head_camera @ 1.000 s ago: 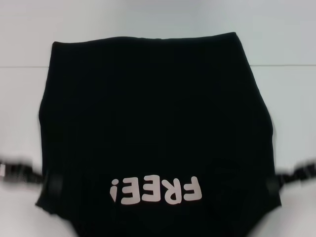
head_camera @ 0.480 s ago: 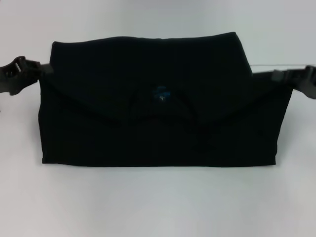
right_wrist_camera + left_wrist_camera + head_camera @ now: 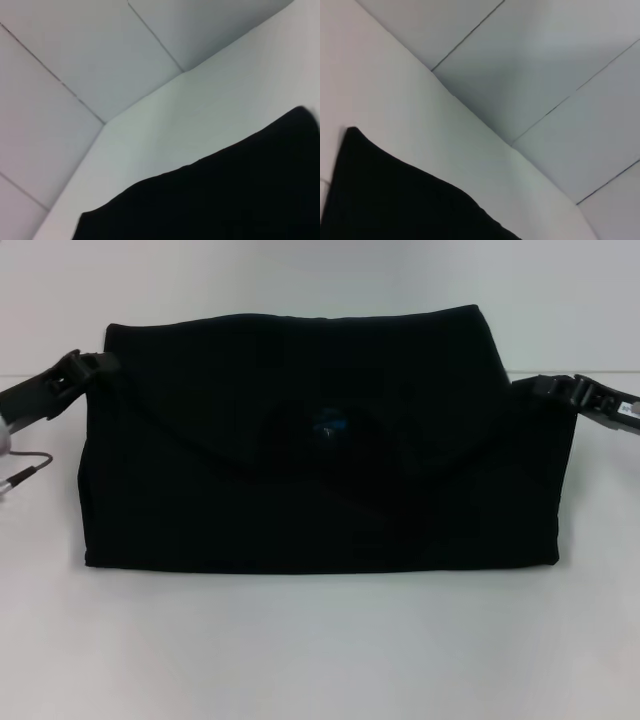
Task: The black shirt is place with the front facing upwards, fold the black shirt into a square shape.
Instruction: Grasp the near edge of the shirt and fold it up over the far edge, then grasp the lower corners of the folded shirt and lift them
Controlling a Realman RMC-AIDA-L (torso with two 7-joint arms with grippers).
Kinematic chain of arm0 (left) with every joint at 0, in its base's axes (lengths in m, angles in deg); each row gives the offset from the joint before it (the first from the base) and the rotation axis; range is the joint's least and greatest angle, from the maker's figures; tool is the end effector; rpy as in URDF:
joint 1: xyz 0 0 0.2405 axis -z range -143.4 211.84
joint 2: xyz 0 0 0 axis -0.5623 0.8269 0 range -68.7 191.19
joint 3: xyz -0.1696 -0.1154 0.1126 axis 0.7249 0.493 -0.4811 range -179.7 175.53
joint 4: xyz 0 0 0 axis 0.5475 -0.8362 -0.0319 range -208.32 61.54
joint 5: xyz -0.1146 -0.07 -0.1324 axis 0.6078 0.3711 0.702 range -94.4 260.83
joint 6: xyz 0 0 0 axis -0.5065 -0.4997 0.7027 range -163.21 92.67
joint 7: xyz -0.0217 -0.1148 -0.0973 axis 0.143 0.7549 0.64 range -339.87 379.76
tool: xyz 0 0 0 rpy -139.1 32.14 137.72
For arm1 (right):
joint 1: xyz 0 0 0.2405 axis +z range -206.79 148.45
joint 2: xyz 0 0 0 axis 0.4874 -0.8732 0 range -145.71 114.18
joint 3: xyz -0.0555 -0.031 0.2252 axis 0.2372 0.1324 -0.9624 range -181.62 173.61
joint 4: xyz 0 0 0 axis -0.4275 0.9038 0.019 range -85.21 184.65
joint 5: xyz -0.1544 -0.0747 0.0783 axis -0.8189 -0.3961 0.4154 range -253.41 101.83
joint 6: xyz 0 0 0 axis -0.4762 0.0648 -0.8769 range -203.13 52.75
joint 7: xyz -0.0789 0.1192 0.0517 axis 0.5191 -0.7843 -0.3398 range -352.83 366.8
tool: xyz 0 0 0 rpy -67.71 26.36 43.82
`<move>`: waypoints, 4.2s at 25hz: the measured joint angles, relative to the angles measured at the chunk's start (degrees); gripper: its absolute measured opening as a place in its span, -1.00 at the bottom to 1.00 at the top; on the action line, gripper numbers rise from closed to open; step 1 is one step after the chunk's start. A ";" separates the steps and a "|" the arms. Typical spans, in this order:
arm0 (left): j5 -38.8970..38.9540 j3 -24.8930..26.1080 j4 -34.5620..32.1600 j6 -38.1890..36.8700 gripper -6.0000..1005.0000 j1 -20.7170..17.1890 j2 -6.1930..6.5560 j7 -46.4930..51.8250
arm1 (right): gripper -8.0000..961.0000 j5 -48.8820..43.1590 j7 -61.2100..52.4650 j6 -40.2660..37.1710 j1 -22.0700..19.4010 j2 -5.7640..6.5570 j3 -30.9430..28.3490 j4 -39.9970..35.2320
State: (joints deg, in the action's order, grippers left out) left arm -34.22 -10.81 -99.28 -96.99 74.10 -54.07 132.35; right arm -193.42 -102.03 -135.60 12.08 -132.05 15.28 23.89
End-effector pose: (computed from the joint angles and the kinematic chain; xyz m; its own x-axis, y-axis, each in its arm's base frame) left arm -0.2758 0.3949 0.0645 0.0281 0.5086 0.8605 0.9880 -0.1447 0.0532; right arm 0.2557 0.3975 0.0359 0.2215 -0.5920 -0.7749 -0.9619 -0.2633 -0.0738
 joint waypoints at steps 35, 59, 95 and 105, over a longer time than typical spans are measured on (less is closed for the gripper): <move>-4.20 -19.48 -7.68 -16.13 0.67 -11.15 5.30 5.14 | 0.80 3.12 37.04 -24.65 -9.61 -1.09 11.16 -1.92; -13.15 -23.81 -7.07 -7.81 0.83 -9.18 2.79 5.84 | 0.93 3.11 40.18 -23.51 -10.48 -3.14 18.86 -1.50; -12.84 -24.90 -6.94 -10.89 -0.94 -7.62 3.72 5.49 | 0.91 -28.76 -33.27 -11.37 3.53 4.88 21.46 -8.00; -12.72 -24.86 -6.88 -11.05 -0.93 -7.62 3.78 5.39 | 0.89 -28.88 -32.55 -9.97 4.40 2.77 22.46 -6.87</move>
State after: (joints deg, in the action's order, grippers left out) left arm -46.95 -35.67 -106.16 -108.05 66.48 -50.29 137.74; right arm -222.30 -134.58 -145.57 16.49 -129.28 37.75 17.02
